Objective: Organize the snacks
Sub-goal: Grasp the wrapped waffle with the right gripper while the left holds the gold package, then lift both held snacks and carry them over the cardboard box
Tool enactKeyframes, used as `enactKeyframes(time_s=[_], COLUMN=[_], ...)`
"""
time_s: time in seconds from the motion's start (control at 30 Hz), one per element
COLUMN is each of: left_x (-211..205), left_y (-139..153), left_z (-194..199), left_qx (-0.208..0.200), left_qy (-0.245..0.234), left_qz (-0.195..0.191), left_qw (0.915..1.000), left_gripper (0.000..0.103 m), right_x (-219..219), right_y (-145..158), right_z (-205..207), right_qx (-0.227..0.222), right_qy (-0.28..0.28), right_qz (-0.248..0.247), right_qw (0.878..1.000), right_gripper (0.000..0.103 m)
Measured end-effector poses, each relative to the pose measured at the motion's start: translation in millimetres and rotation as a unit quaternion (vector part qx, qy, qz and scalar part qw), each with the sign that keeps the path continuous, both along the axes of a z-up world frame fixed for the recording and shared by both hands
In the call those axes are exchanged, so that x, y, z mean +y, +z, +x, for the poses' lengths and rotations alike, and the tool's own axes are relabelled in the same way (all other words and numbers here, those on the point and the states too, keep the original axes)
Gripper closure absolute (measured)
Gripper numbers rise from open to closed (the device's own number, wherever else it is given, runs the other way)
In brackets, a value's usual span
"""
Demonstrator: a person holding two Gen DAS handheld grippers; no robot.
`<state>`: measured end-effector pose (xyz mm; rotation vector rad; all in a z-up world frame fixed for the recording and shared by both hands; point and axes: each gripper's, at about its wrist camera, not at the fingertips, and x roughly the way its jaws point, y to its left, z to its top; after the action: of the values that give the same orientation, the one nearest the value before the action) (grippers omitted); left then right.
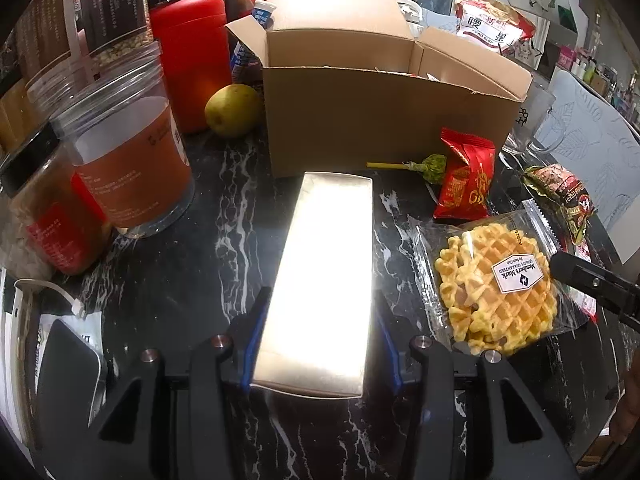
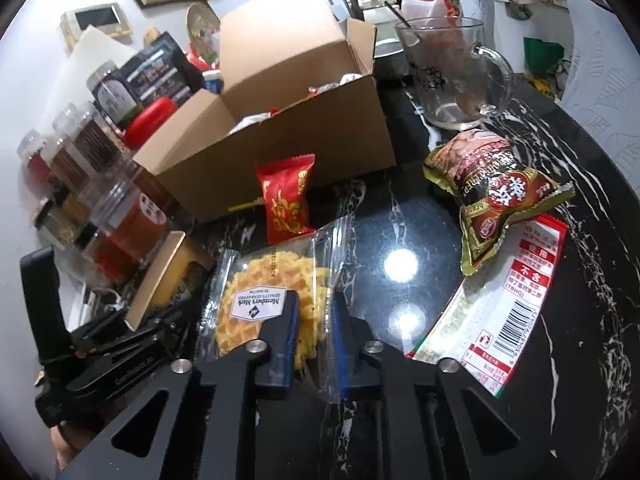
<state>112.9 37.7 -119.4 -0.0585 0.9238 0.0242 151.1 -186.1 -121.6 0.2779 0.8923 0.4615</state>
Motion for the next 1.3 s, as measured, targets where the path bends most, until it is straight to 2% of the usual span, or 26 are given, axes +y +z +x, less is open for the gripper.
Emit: enactKeyframes(time_s=[0.13,0.33,0.47,0.53,0.73,1.0,1.3], left_x=[-1.5,-1.8,5.2,5.4,1.3,-0.1,-0.1], left_y=[0.3,1.3,2.6,2.7,8.6,37.4,77.1], left_z=[0.3,3.7,3.5,1.8,-9.1,-22.3,-27.2], left_qx=[0.003,0.008,0.002,0.001,-0.013,-0.042,-0.078], left_qy=[-0.001,0.007,0.022,0.020,0.010,0.003,-0.006], left_qz=[0.005,0.000,-0.030,-0.034,-0.032,-0.044,-0.039], left_qw=[1.0000,0.9999,0.9993,0.9992,0.9993,0.9982,0.9962], left_gripper=[0.056,0.057,0.057,0.064,0.066,0.066,0.066], right_x=[-7.2,-8.5,-9.2,-8.8,-8.4,-4.5,-4.9], right_y=[4.0,16.5,27.4,33.5,49.1,66.8,93.5], right_z=[-5.8,-16.9,-24.3,-28.7,-39.5,-48.7,-51.2], right_qx=[-0.011,-0.039,-0.059,-0.069,-0.095,-0.121,-0.157], right_qy=[0.003,-0.003,-0.011,-0.012,-0.013,-0.008,0.001], right_qz=[0.029,0.028,0.010,0.003,-0.011,-0.023,-0.028], right_qw=[1.000,0.999,0.998,0.998,0.995,0.992,0.987], right_gripper=[0.096,0.099,0.099,0.099,0.099,0.100,0.100])
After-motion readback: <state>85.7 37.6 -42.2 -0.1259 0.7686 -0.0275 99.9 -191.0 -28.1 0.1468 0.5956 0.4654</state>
